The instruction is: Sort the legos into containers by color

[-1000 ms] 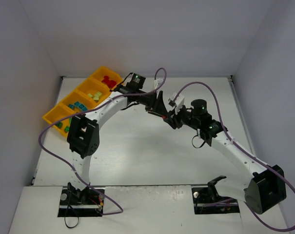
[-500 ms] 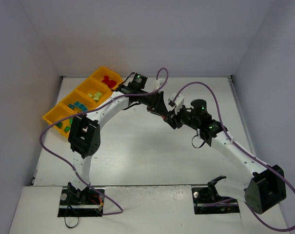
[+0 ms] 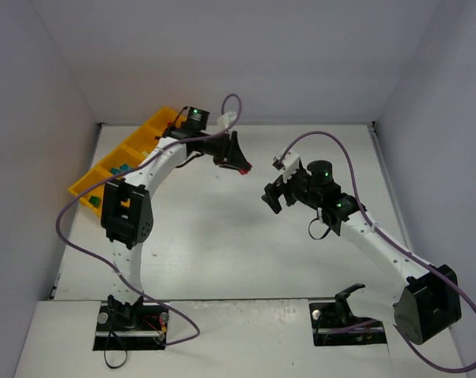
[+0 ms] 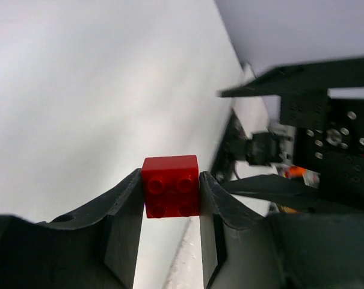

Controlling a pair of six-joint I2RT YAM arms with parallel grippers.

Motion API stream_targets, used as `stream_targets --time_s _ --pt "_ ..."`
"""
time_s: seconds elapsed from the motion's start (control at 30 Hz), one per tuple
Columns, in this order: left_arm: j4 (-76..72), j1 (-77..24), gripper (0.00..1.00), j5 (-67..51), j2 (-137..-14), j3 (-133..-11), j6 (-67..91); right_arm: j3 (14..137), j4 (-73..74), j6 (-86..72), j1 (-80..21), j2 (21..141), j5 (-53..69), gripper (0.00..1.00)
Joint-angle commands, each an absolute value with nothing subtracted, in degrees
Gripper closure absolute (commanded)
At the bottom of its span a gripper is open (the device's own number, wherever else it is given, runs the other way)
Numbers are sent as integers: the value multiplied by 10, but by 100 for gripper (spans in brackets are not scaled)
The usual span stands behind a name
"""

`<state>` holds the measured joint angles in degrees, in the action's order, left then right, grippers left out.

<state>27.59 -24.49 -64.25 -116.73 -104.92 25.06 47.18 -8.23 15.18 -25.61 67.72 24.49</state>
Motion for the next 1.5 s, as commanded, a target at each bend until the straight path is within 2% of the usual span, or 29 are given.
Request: stream_targets --time_s 0.0,0.2,0.3,0.4,0.63,0.77,0.9,0.97,1.1,1.2,1.47 --pt "311 -165 93 -571 -1164 -1109 210 495 -100 148 -255 666 214 13" --pt "381 -82 92 -304 -1210 -1217 180 483 -91 135 -250 653 193 13" --pt "354 -60 92 -197 -1233 -1242 183 481 -88 127 -249 649 191 13" --pt "297 -40 92 -139 -1254 -1248 196 479 -85 120 -247 645 185 13" --pt "180 -25 91 -96 -1308 -1286 208 478 -68 104 -246 642 178 13" --pt "124 -25 86 -73 -1318 -1291 214 479 -60 95 -246 639 169 12" --pt "98 -25 85 -48 -1336 -1316 216 477 -52 84 -245 631 158 12" --pt "90 -25 76 -44 -1347 -1326 217 477 -49 81 -244 627 152 12" --pt "86 -25 48 -42 -1365 -1349 225 477 -40 74 -245 620 139 10" --pt "87 -25 34 -40 -1369 -1355 231 481 -37 69 -244 614 131 7" --pt "103 -26 29 -40 -1310 -1317 224 493 -26 51 -242 592 95 0"
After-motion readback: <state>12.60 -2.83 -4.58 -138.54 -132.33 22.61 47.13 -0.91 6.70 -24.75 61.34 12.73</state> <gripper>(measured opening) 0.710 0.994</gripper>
